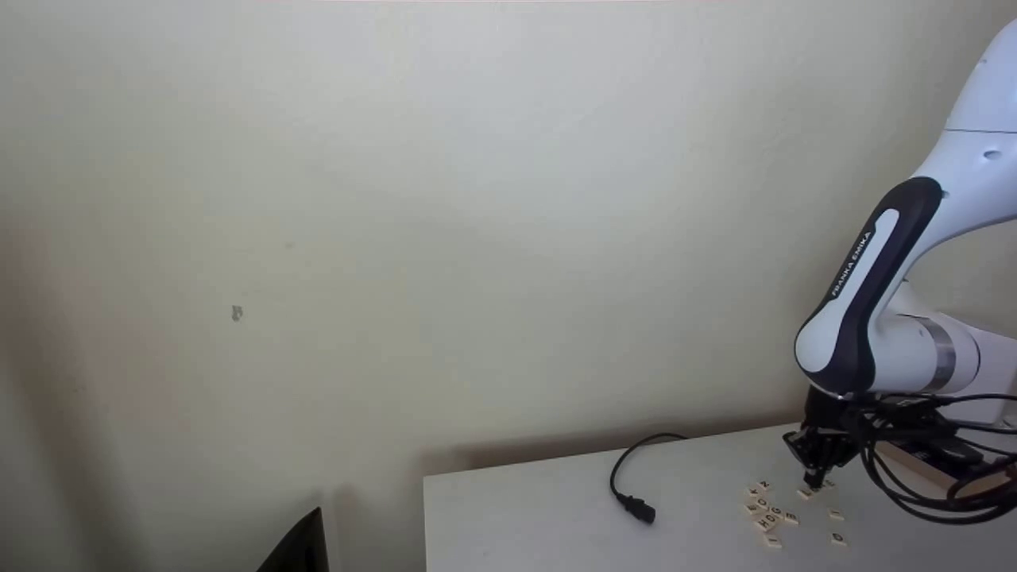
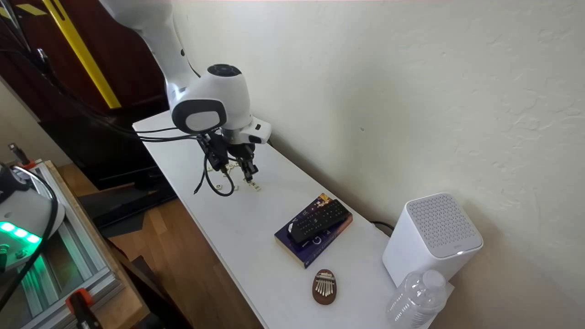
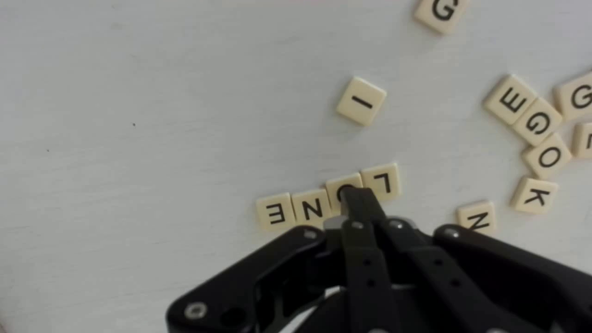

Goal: Spell the word 'Line'.

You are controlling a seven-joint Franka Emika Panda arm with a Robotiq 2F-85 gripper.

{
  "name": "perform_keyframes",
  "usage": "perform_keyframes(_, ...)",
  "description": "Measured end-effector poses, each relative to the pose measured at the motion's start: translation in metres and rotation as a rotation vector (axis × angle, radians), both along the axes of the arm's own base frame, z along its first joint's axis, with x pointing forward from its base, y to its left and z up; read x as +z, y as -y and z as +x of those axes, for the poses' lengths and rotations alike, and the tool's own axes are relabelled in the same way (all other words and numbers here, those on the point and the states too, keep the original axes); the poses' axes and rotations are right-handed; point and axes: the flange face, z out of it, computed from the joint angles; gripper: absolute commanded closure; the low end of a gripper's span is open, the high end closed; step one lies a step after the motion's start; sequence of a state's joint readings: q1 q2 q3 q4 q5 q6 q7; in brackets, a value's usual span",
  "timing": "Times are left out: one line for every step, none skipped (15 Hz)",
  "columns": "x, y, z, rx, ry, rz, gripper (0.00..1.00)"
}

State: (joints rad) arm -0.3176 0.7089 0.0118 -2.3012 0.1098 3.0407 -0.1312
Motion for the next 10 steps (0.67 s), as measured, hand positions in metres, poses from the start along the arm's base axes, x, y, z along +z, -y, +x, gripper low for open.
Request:
perform_keyframes(-0.0005,-0.0012,0.0001,0.003,-0.001,0.0,1.0)
perform_keyframes(-0.0012,-0.0023,0.0001,0.006,-0.002,0.0,1.0)
perform_keyframes(-0.0021,-0.0032,-0.0002,0.008,-0.005,0.0,1.0)
perform_keyframes(-0.0031,-0.0038,-0.0007,0.01,-0.007,-0.001,1.0)
perform_keyframes(-0.0041,-0.0043,-0.0011,0.011,-0.009,-0.001,1.0)
perform_keyframes(-0.005,-0.0045,-0.0015,0.012,-0.011,-0.001,1.0)
perform_keyframes(-0.0059,-0.0046,-0.0019,0.013,-0.013,-0.002,1.0)
perform_keyframes(-0.0064,-0.0047,-0.0021,0.013,-0.014,-0.002,1.0)
perform_keyframes(-0.0064,-0.0047,-0.002,0.014,-0.014,-0.003,1.0)
perform_keyframes(-0.0064,-0.0047,-0.002,0.014,-0.014,-0.003,1.0)
